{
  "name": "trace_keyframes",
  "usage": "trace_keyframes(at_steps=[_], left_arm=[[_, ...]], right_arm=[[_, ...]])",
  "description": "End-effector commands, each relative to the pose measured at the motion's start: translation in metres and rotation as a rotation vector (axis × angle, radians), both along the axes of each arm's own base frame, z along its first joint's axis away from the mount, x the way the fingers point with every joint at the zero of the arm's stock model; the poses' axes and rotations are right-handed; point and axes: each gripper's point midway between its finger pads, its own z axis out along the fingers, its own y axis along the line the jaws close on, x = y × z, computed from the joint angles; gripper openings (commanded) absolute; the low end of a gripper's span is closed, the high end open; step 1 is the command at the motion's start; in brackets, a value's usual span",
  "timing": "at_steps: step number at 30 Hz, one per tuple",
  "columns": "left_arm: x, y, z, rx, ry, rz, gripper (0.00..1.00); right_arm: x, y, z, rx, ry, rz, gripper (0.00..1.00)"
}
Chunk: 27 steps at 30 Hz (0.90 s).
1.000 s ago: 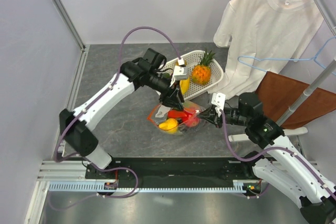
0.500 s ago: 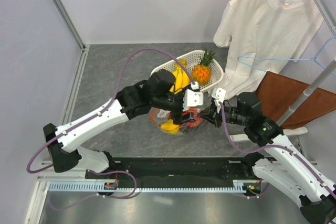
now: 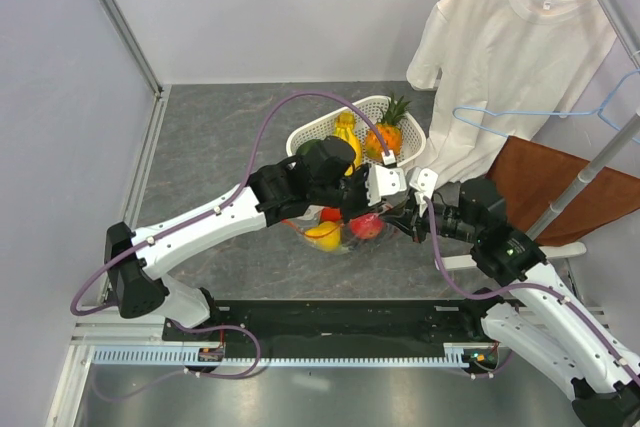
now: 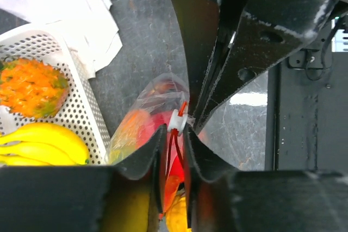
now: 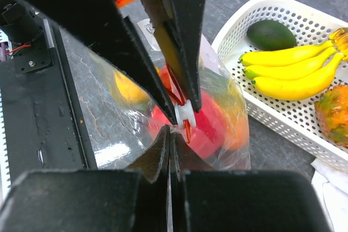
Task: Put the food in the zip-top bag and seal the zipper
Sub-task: Zip the zipper food storage bag at the center of the board.
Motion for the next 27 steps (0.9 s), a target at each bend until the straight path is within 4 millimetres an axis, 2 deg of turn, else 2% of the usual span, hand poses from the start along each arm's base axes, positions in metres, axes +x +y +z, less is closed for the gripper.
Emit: trace_keyframes(at_steps=[1, 2, 6, 11, 17, 23, 24, 26, 27], left_arm=[[0.004, -0.003, 0.018, -0.074, 0.019, -0.008, 0.21], [-0.001, -0.004, 0.020, -0.088, 0.026, -0.045, 0.22], [-0.014, -0.004, 0.021, -0.107, 0.030, -0.125, 0.41], [-0.013, -0.008, 0.025, -0.127, 0.023, -0.130, 0.43], [-0.015, -0.012, 0.027, -0.135, 0.025, -0.151, 0.36], [-0.022, -0.004, 0.017, -0.100, 0.042, -0.194, 0.04], [-0.021, 0.000, 0.014, -0.094, 0.043, -0.193, 0.02], [-0.025, 0.007, 0.013, -0.101, 0.050, -0.218, 0.02], [-0.022, 0.010, 0.013, -0.101, 0.039, -0.220, 0.02]], right_arm=[[-0.005, 0.005, 0.030, 0.060, -0.096, 0.046, 0.00], [-0.005, 0.005, 0.029, 0.057, -0.093, 0.047, 0.00], [-0.007, 0.006, 0.028, 0.057, -0.089, 0.058, 0.00], [-0.007, 0.006, 0.029, 0.057, -0.098, 0.067, 0.00], [-0.008, 0.007, 0.029, 0.056, -0.102, 0.078, 0.00], [-0.009, 0.007, 0.029, 0.047, -0.108, 0.083, 0.00], [-0.011, 0.006, 0.025, 0.031, -0.093, 0.090, 0.15], [-0.013, 0.005, 0.023, -0.004, -0.125, 0.122, 0.36], [-0.014, 0.003, 0.019, -0.024, -0.122, 0.128, 0.52]])
